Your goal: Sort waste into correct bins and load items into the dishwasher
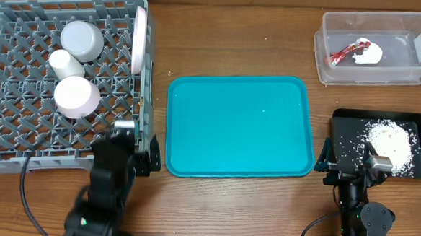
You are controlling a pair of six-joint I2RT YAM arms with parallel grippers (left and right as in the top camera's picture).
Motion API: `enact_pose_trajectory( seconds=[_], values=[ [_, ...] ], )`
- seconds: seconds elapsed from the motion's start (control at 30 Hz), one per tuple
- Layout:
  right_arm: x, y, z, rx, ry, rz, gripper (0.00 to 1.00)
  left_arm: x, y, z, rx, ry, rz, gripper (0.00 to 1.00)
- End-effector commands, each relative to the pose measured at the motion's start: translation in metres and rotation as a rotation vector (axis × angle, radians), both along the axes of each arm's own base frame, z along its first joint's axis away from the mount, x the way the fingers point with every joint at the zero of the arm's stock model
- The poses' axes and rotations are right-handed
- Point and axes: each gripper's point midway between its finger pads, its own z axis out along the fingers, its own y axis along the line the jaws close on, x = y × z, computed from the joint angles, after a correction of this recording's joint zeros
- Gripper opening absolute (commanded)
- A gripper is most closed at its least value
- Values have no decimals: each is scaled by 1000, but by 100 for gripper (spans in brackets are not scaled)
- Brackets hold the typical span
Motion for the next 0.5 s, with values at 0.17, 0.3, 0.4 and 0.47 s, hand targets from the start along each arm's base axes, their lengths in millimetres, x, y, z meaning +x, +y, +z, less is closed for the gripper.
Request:
enact_pose_trajectory(
  seconds=[0.17,0.3,0.4,0.47],
  values=[
    [0,-3,-1,-5,-5,-13,100,-8,6,-10,-35,-257,18,100],
    [0,-3,-1,-5,-5,-13,100,-5,12,-1,-61,-392,44,100],
    [0,-3,-1,-5,-6,-13,100,-4,17,2,-80,-455,47,100],
    [0,-3,-1,-5,-5,-13,100,-5,21,0,-83,-452,56,100]
  ],
)
